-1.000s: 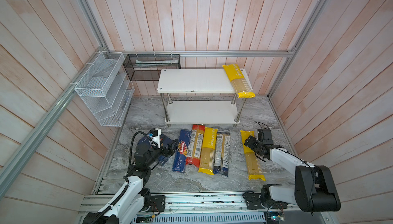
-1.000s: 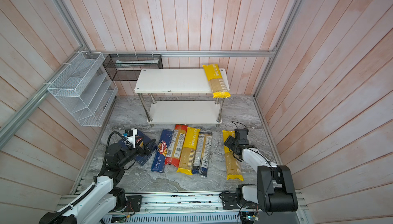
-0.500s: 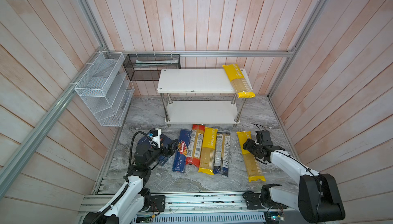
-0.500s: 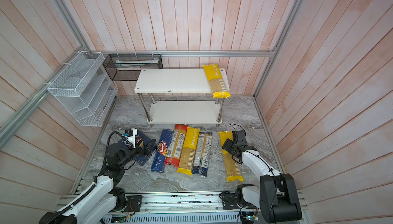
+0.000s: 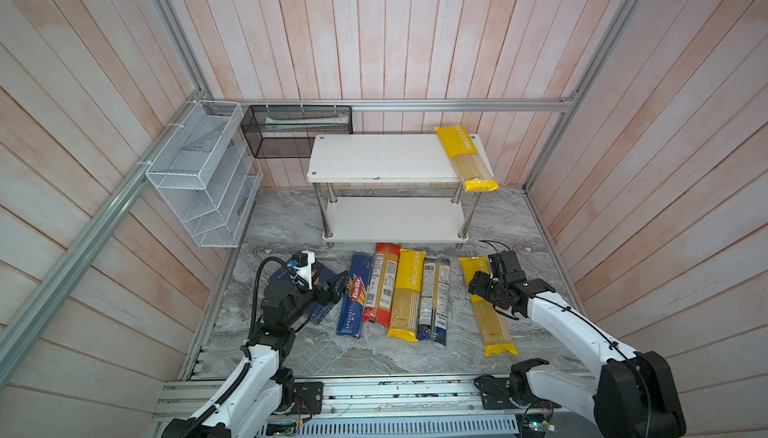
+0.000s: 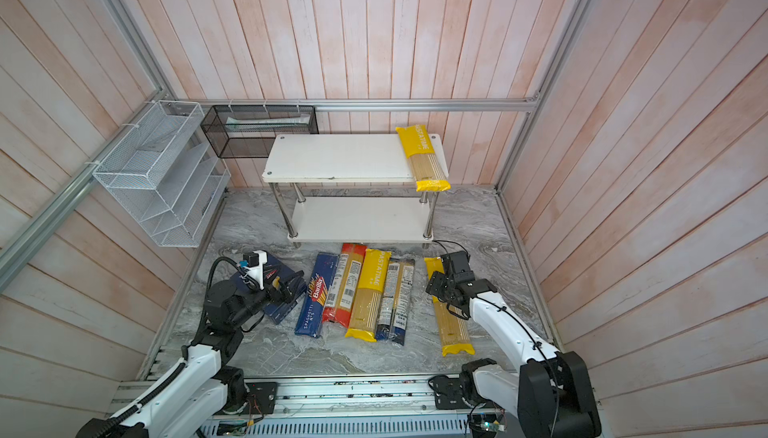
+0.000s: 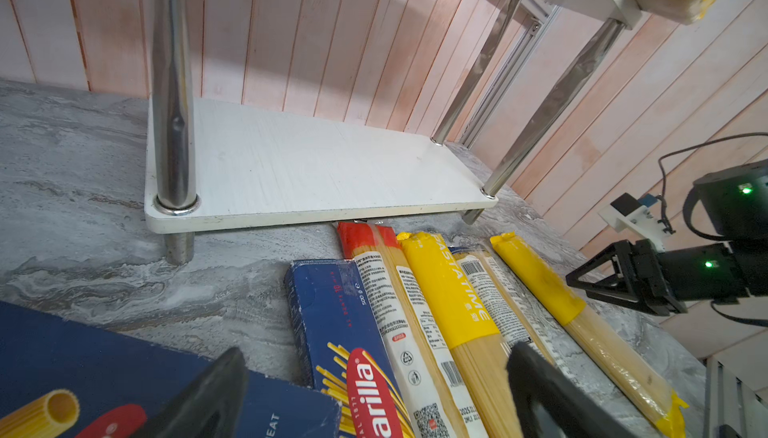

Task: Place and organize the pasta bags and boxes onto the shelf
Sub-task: 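Close the right gripper on the yellow bag's top end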

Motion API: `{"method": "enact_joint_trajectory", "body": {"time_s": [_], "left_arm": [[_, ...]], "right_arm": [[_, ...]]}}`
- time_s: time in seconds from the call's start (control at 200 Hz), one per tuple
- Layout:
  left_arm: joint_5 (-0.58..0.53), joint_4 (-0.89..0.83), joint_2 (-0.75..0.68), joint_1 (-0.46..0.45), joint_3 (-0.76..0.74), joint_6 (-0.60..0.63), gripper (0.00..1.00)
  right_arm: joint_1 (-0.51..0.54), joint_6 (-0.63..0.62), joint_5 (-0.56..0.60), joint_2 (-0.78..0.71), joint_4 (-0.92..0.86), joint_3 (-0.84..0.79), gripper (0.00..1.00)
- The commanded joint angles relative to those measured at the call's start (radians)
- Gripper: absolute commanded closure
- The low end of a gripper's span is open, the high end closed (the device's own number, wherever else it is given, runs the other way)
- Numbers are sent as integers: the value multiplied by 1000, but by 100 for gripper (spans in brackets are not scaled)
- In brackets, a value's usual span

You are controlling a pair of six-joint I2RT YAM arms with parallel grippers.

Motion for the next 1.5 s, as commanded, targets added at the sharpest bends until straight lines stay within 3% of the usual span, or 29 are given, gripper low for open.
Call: {"method": "enact_joint_trajectory", "body": {"time_s": [0.0,0.19,0.535,1.15,1.495], "left_arm": [[14,25,0,-6,-7,5,0],[20,38,2,-5,-12,2,1],[17,48,9,-5,-15,1,0],[23,51,26,-9,-12,2,0],[18,45,22,-9,-11,5,0]], "right_arm": [[10,36,30,-31,-72,-35,26],[9,9,54,-20,11,-76,25],[10,-222,105,196,-69,102,23],[-32,-240,127,421,-26,141,24],[-113,-211,25,382,120,74,37]]}}
